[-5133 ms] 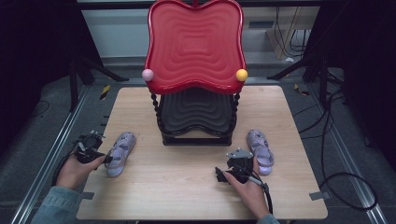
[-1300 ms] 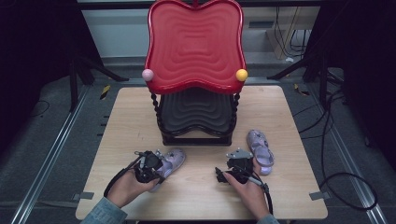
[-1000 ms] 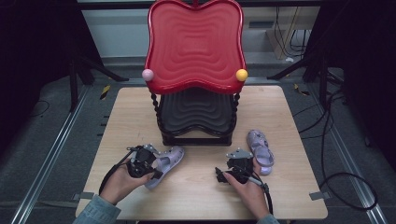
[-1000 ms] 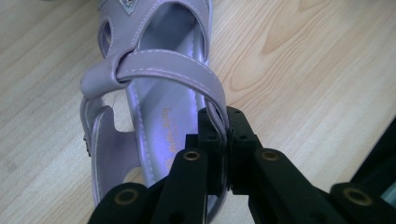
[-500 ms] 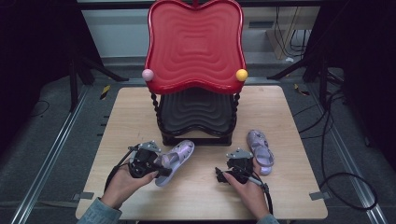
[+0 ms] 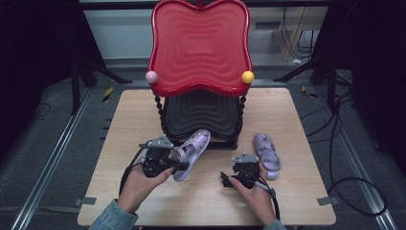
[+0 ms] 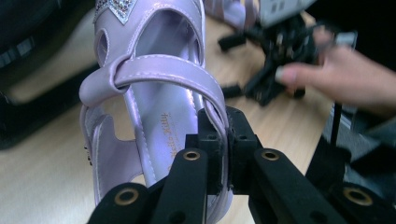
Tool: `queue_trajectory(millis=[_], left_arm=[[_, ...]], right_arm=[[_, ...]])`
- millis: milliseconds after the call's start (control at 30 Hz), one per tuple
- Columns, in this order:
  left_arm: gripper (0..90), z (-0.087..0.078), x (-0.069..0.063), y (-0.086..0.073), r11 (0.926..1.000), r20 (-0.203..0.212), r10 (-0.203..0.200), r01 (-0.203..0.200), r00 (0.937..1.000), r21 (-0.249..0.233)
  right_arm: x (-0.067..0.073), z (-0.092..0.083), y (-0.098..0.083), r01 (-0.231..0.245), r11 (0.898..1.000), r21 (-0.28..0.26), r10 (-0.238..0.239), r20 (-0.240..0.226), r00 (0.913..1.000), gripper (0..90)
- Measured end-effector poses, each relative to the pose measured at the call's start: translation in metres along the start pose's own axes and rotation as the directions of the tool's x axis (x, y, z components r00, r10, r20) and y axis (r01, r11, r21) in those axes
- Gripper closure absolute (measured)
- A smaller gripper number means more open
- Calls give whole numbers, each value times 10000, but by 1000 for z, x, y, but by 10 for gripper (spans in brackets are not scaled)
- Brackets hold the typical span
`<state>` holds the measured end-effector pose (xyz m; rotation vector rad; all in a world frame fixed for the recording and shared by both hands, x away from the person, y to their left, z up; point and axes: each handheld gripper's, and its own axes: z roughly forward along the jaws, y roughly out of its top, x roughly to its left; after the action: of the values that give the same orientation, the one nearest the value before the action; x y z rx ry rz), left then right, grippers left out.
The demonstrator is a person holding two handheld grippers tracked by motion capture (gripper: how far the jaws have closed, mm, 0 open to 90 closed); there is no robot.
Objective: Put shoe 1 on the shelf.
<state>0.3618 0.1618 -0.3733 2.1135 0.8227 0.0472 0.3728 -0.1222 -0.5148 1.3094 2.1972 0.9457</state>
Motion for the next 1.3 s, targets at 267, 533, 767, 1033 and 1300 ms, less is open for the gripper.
queue_trajectory(millis=[267, 533, 767, 1033, 1300], left_arm=[[863, 7, 4, 25, 9938, -560, -134, 71, 9983, -1114], [863, 13, 7, 42, 9821, -768, -426, 276, 9961, -1865], [862, 19, 12, 53, 9663, -1207, -675, 348, 9904, -2549], [862, 26, 19, 56, 9433, -1338, -1144, 654, 9844, -3253], [862, 35, 21, 63, 9270, -1885, -1197, 418, 9747, -3726]], right_arm=[[0, 0, 0, 15, 10000, -12, -15, -4, 10000, 23], [0, 0, 0, 10, 10000, -13, -10, -6, 10000, 23], [0, 0, 0, 13, 10000, 4, -13, 4, 10000, 23], [0, 0, 0, -7, 10000, -9, 7, -9, 10000, 24], [0, 0, 0, 16, 10000, -11, -16, -25, 10000, 24]])
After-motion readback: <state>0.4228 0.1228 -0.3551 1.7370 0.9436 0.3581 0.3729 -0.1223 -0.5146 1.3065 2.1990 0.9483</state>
